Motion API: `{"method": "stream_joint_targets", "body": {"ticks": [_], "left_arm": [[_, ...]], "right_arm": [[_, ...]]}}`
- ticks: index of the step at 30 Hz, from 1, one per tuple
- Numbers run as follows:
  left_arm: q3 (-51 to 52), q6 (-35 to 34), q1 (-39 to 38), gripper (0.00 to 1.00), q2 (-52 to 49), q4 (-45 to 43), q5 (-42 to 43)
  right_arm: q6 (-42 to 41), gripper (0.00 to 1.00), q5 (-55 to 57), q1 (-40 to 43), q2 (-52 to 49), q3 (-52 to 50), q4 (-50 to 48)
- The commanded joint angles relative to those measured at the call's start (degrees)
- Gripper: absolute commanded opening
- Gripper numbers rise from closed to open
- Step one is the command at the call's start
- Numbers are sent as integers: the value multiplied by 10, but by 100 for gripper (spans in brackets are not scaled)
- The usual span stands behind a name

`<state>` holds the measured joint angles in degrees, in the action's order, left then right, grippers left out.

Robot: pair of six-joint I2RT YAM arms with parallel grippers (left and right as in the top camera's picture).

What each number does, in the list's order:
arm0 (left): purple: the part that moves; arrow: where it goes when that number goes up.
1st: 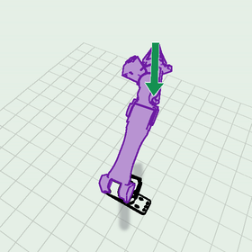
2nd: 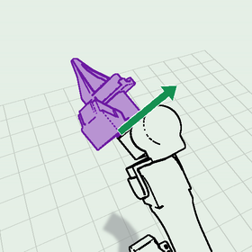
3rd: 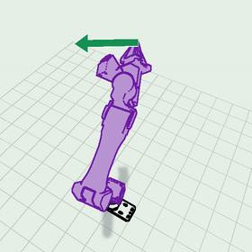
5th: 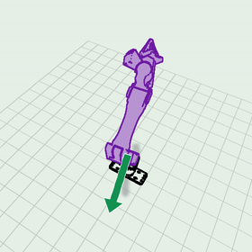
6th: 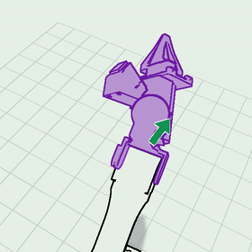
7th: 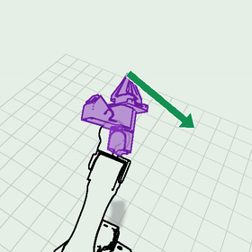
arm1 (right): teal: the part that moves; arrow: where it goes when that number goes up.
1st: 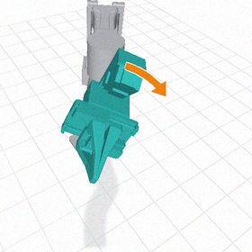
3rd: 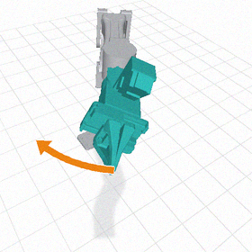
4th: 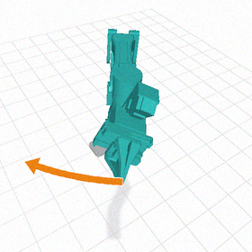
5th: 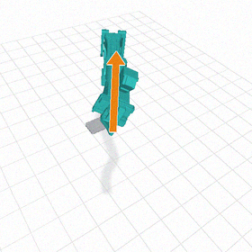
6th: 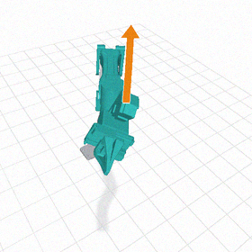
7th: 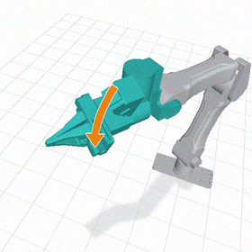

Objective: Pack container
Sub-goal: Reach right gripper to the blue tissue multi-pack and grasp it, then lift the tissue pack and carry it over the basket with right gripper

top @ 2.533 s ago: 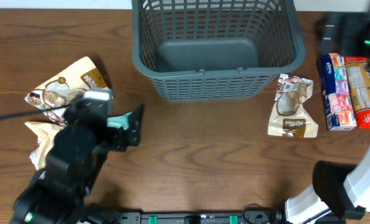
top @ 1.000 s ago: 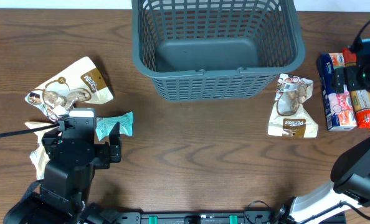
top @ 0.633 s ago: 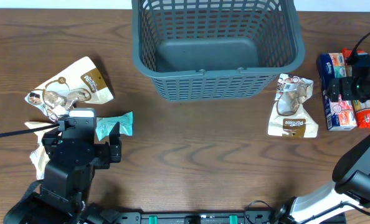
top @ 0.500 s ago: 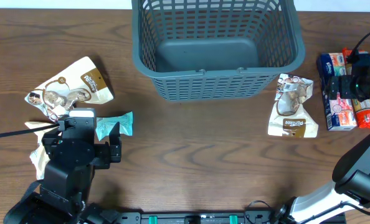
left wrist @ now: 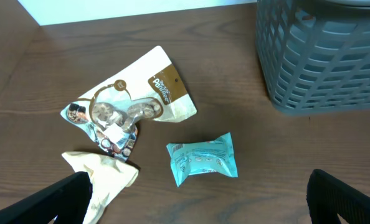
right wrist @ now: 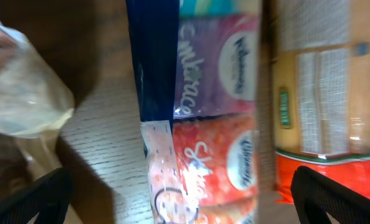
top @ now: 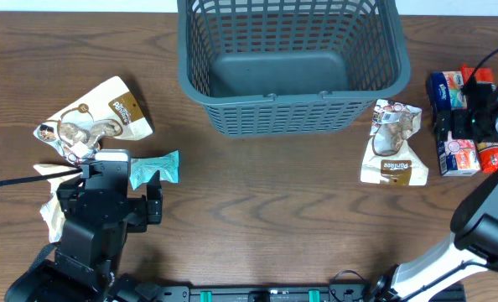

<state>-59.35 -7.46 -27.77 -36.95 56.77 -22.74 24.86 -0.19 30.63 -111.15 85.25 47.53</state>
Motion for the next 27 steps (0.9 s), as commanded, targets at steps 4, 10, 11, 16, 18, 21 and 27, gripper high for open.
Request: {"method": "stream_joint_targets", "body": {"ticks": [4,10,11,16,18,21,27], "left_arm": [[-7,-1,-1,99,1,2,-9],[-7,-1,-1,99,1,2,-9],[-7,-1,-1,99,1,2,-9],[-7,-1,-1,99,1,2,-9],[-7,-1,-1,99,1,2,-9],[-7,-1,-1,99,1,2,-9],[-7,-1,-1,99,1,2,-9]], "right_arm": [[-8,99,8,5,-43,-6,4],[-8,99,14,6,-63,-6,4],[-8,99,14,7,-67,-6,4],[-8,99,12,16,-88,-6,4],[-8,99,9,18,-98,-6,4],[-8,90,-7,20,-113,-6,4],[-24,2,-9,20,-119,-5,-4]]}}
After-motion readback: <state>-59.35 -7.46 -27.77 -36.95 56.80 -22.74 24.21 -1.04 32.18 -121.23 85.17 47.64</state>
